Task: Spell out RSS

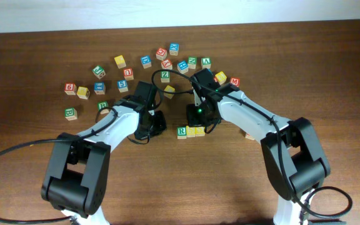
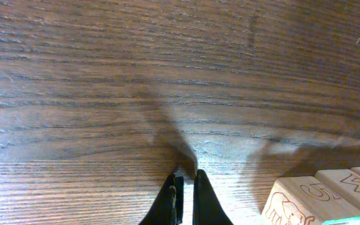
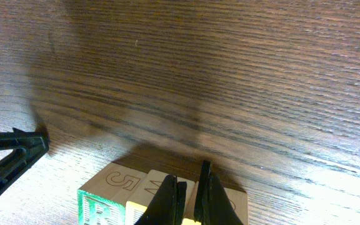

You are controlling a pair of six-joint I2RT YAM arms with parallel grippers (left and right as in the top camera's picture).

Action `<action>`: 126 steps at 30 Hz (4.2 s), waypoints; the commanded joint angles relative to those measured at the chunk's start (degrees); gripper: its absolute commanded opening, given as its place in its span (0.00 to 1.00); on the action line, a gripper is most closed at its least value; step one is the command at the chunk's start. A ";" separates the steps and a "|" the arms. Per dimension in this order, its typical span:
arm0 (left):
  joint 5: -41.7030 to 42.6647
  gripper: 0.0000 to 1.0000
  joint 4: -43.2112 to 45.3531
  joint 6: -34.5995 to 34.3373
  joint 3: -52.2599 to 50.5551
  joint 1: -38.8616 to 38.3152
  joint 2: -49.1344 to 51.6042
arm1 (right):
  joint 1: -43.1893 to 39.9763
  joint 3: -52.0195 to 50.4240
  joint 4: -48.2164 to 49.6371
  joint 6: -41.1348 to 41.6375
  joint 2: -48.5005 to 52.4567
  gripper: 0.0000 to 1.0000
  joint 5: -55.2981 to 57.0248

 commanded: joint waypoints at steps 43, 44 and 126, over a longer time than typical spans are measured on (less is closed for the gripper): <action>-2.62 0.01 -1.99 0.94 -1.09 0.37 1.14 | -1.62 -2.19 -13.33 4.55 0.52 0.04 -3.93; -2.64 0.01 -1.99 0.94 -1.09 0.37 1.14 | -1.62 -2.19 -13.57 4.55 0.52 0.04 -4.55; 5.53 0.00 -2.71 8.39 -1.05 1.86 -3.08 | -4.33 -0.42 -11.72 1.92 1.18 0.04 -0.59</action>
